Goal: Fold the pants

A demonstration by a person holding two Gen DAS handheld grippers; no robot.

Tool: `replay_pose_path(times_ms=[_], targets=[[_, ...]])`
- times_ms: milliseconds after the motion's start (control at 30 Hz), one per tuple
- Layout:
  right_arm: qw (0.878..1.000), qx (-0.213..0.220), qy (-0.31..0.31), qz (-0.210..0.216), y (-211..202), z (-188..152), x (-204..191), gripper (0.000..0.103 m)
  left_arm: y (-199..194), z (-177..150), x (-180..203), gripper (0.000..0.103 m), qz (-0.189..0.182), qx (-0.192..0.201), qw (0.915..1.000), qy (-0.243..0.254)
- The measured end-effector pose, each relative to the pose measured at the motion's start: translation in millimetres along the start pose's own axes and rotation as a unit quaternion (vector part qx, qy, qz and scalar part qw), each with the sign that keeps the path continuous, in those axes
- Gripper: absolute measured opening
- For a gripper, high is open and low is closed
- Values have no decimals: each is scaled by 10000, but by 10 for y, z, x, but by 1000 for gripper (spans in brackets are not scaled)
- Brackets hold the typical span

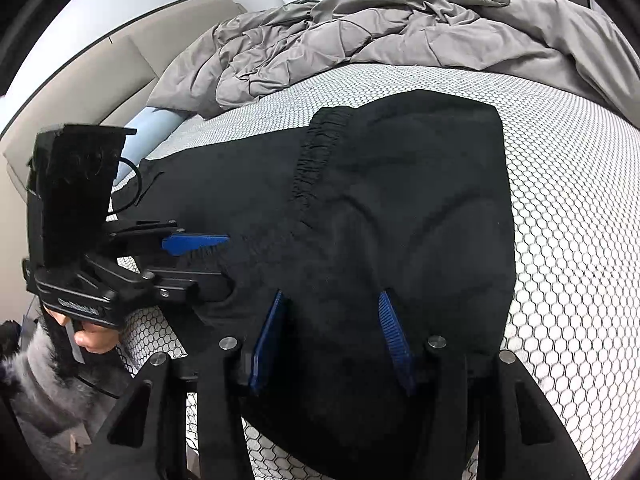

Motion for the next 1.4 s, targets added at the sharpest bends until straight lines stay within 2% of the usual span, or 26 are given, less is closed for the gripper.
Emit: replay_pose_path(times_ms=[133,267,333,400,467,500,533,600,633,733,833,933,1067,1167,1200,1333,1400], targets=[[10000,16,-10,-15,34,26,2,51,58,33,-158,46,-250,153,9976,-627],[9999,29,89,35,118,104,-12,54,102,37,-221,44,-360,136,9961,-795],[10000,28,85,28,133,117,-16,54,85,33,-264,37,-470,207,9939,-974],[9999,35,91,35,177,143,-52,55,25,-6,-342,33,-787,273,9893,-1199],[9999,48,147,71,122,108,2,55,-9,-51,-332,23,-1092,259,9860,-1237],[9998,52,172,79,122,114,7,55,-28,-74,-303,23,-1188,199,9858,-1172],[9998,61,189,83,117,120,8,55,-39,-100,-248,23,-1193,152,9871,-1060],[9997,58,203,74,107,113,17,55,-51,-163,-184,23,-951,-14,9922,-810],[9998,52,197,63,115,113,13,55,-50,-187,-208,24,-971,-30,9919,-818],[9999,45,161,26,113,105,0,56,-53,-174,-392,24,-1280,49,9828,-1327],[9999,45,132,16,126,120,-21,60,-75,-99,-516,24,-1134,411,9793,-1624],[9999,52,154,24,141,130,-13,60,-85,-65,-536,7,-874,535,9818,-1597],[9998,75,202,54,135,151,3,60,-375,-135,-340,3,-773,742,9889,-1027],[9998,83,201,31,137,159,5,60,-555,-231,-221,2,-601,742,9941,-524],[9998,75,189,-1,145,159,1,60,-556,-243,-233,2,-597,727,9942,-523],[9998,65,163,-50,162,170,-15,63,-394,-230,-442,3,-805,549,9900,-1021],[9998,64,162,-56,170,177,-26,64,-259,-165,-518,10,-896,425,9871,-1258]])
Point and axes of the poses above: each gripper's, at about its wrist camera, not at the fingertips, and y roughly the way its jaws point, x to its right, z to its top, the point moved 2 cm from there along y, roughly the way its jaws point, and after that the axes turned 2 degrees about y, right-handed, at the moved point
